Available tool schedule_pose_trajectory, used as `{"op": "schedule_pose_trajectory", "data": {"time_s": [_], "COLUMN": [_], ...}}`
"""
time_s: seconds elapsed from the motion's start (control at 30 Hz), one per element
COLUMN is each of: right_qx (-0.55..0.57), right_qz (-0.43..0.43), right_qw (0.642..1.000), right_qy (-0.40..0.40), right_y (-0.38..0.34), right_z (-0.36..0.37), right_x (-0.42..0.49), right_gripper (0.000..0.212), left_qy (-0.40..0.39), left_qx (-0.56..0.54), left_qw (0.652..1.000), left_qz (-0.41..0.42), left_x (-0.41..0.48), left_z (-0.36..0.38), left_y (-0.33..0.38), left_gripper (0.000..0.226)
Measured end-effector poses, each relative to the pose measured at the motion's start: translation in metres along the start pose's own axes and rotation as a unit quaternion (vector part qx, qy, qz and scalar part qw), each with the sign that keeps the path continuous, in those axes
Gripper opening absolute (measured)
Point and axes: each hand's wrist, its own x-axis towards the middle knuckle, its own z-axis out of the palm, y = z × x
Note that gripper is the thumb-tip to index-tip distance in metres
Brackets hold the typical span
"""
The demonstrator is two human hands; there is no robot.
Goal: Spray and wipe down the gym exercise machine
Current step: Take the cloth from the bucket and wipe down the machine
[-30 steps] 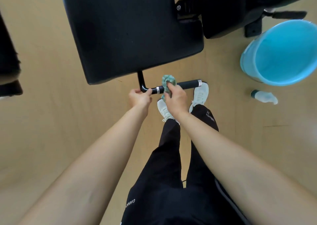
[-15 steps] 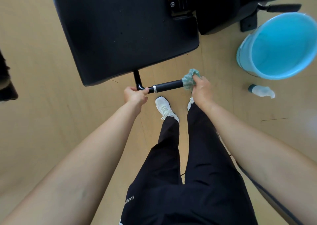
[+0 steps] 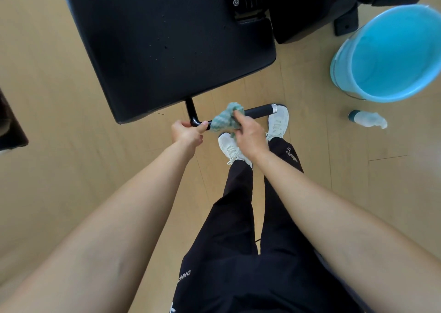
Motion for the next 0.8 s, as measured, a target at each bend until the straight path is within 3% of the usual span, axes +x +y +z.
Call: {"op": "schedule_pose_trajectory", "data": {"time_s": [0.1,0.2,0.27,0.33,0.4,0.47,0.6,0.73,0.8], "right_qx": [0.069,0.207,0.373,0.491,0.551,0.586,0.593,0.598,0.617], "right_qz": [0.103,0.205,0.280,0.319,0.325,0.331,0.346,0.341,0.340], "right_qw": [0.985,0.939,0.869,0.803,0.763,0.731,0.715,0.726,0.708], "right_qy": [0.122,0.183,0.165,0.117,0.093,0.109,0.135,0.007,-0.048], "right_y": [0.032,0.051,0.057,0.059,0.054,0.044,0.017,-0.011,-0.017], "right_z": [-0.026,-0.039,-0.042,-0.041,-0.035,-0.026,-0.006,0.016,0.013], "right_x": [-0.003,-0.003,-0.001,0.004,0.012,0.021,0.023,0.010,0.008], "right_gripper": [0.056,0.028,0.012,0.012,0.008,0.020,0.023,0.031,0.027], "left_qy": [-0.003,-0.005,-0.008,-0.009,-0.008,-0.008,-0.014,-0.006,0.002], "left_qx": [0.001,0.012,0.020,0.022,0.023,0.023,0.023,0.044,0.055], "left_qw": [1.000,1.000,1.000,1.000,1.000,0.999,0.999,0.999,0.998], "left_qz": [-0.005,0.005,0.012,0.014,0.017,0.020,0.021,0.027,0.030], "left_x": [-0.001,0.000,0.000,0.001,0.001,0.002,0.004,0.009,0.010], "left_z": [-0.002,-0.003,-0.003,-0.003,-0.004,-0.005,-0.006,-0.005,-0.005], "left_y": [0.001,-0.001,-0.003,-0.004,-0.003,-0.003,-0.005,-0.007,-0.007], "left_gripper": [0.048,0.048,0.047,0.048,0.050,0.052,0.049,0.050,0.051]}}
